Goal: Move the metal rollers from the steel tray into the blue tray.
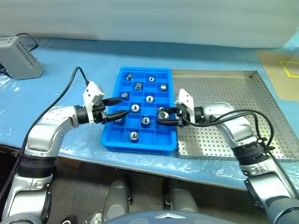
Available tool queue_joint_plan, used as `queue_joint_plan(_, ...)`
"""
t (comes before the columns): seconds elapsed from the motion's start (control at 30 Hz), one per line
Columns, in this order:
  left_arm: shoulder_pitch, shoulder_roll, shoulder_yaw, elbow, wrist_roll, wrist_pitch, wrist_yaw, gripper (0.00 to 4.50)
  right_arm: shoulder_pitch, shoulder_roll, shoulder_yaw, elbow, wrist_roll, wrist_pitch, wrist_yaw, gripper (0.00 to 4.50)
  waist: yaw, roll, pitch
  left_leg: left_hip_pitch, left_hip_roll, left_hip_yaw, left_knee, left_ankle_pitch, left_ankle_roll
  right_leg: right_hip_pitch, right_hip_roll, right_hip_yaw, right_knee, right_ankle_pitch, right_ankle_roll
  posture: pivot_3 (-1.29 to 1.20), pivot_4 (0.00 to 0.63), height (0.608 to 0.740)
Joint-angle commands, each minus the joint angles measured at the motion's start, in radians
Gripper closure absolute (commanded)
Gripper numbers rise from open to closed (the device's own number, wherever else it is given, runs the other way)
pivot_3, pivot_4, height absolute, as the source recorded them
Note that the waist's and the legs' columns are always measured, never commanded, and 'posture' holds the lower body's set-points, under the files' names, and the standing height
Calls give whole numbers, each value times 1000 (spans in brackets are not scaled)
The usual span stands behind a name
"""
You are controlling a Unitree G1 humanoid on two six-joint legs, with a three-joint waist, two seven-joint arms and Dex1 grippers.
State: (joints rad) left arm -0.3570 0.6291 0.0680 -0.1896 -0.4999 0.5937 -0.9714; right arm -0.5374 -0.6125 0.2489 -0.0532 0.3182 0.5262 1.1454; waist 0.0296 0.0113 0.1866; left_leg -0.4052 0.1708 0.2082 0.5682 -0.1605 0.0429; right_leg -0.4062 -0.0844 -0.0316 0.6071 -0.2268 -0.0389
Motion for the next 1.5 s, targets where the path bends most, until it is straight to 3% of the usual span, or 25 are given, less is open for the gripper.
queue_joint_plan(0.03,45,26,35,-98,-45,24,8,1174,46,-52,21,-100,41,22,89,2841,7,0,0,1,0,0,-1,0,0,0,0,0,0,0,0,-97,150,740)
queue_joint_plan(0.2,63,39,-1,-134,-45,20,-8,1174,78,-37,79,-134,33,25,116,2841,9,-1,0,5,2,-1,-4,4,-6,1,2,0,1,0,0,-88,150,740)
queue_joint_plan(0.53,73,54,-63,-118,-16,-22,-39,1174,65,31,65,-38,3,-12,60,2841,10,-1,0,7,1,-1,-6,4,-7,1,3,2,1,0,0,-102,150,740)
queue_joint_plan(0.8,84,67,-56,6,4,-131,-118,1174,78,7,67,-69,-7,-7,34,2841,10,-1,0,8,1,-1,-5,5,-7,2,3,2,2,0,0,-130,150,740)
queue_joint_plan(1.0,73,53,-71,64,21,-185,-143,1174,70,11,46,-108,14,56,-7,809,10,-2,-1,9,1,-1,-5,5,-7,3,3,3,1,0,0,-148,150,740)
queue_joint_plan(1.23,69,33,-81,76,31,-201,-143,1174,51,-10,-91,-87,77,97,-55,809,9,-2,-1,9,1,-1,-5,5,-7,3,3,3,2,0,-1,-167,150,740)
queue_joint_plan(1.4,42,7,-93,97,41,-198,-133,1174,29,-89,-287,-5,151,159,-84,809,11,-2,-1,9,1,-1,-5,4,-7,4,3,3,2,1,-1,-186,150,740)
queue_joint_plan(1.5,26,-10,-108,105,48,-198,-131,1174,46,-140,-329,64,141,153,-72,809,9,-2,-1,9,1,-1,-5,4,-7,4,3,3,2,1,-1,-209,150,740)
